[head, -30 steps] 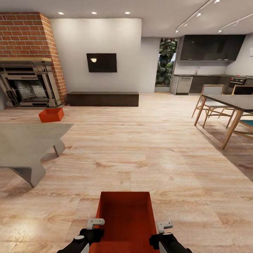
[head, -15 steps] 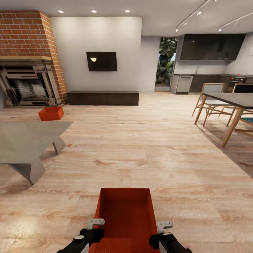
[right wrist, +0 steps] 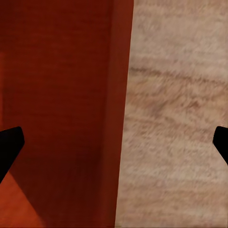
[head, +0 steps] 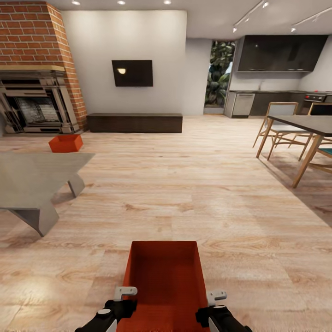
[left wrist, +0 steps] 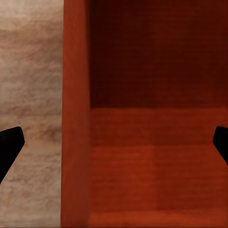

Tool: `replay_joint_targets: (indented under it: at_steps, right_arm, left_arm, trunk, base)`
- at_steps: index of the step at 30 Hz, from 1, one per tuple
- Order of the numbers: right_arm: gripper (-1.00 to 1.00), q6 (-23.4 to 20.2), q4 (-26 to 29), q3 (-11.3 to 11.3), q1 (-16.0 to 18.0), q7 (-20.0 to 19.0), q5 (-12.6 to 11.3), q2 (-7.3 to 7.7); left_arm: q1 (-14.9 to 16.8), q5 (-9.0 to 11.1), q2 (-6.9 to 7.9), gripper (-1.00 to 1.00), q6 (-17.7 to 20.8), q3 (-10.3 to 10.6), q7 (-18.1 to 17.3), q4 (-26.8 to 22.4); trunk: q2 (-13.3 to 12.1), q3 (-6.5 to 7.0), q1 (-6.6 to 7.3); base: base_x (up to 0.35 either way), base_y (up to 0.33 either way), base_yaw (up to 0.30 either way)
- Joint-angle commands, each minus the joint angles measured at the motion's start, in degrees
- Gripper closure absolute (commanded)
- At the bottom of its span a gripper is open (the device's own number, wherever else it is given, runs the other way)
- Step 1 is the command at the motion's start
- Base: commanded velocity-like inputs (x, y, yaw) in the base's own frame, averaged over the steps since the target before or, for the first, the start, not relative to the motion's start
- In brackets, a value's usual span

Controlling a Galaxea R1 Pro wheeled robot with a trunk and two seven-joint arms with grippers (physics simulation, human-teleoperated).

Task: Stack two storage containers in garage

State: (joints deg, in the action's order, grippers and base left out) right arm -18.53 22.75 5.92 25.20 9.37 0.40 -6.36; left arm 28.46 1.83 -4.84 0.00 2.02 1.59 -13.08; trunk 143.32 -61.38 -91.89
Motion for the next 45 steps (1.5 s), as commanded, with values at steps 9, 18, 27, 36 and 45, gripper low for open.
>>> replay_joint_targets:
  at_steps: [9,18,27,36,45]
  right_arm:
    - [-1.0,-0.4,0.1,0.4,0.0,0.3,0.0,0.03]
    - [-1.0,-0.4,0.1,0.4,0.0,0.3,0.0,0.03]
    - [-1.0,-0.4,0.1,0.4,0.0,0.3,0.0,0.03]
    - [1.0,-0.4,0.1,0.5,0.0,0.0,0.1,0.09]
    - [1.0,-0.4,0.3,0.4,0.0,-4.6,0.2,0.2]
  left_arm:
    - [0.0,0.3,0.0,-1.0,0.0,0.2,0.2,0.0]
    - [0.0,0.4,0.0,-1.0,0.0,0.2,0.2,0.0]
    - [0.0,0.4,0.02,-1.0,0.0,0.2,0.2,0.0]
    - [-0.1,0.5,0.03,1.0,0.0,0.2,0.2,0.0]
    - [-0.2,0.5,0.02,1.0,0.0,0.2,0.2,0.0]
  trunk:
    - [0.1,-0.5,-0.04]
    - [0.1,-0.5,-0.04]
    - [0.1,-0.5,-0.04]
    - [0.1,-0.5,-0.04]
    - [0.1,-0.5,-0.04]
  base:
    - [0.0,0.0,0.0]
    - [0.0,0.0,0.0]
    - [0.0,0.0,0.0]
    - [0.0,0.0,0.0]
    - [0.0,0.0,0.0]
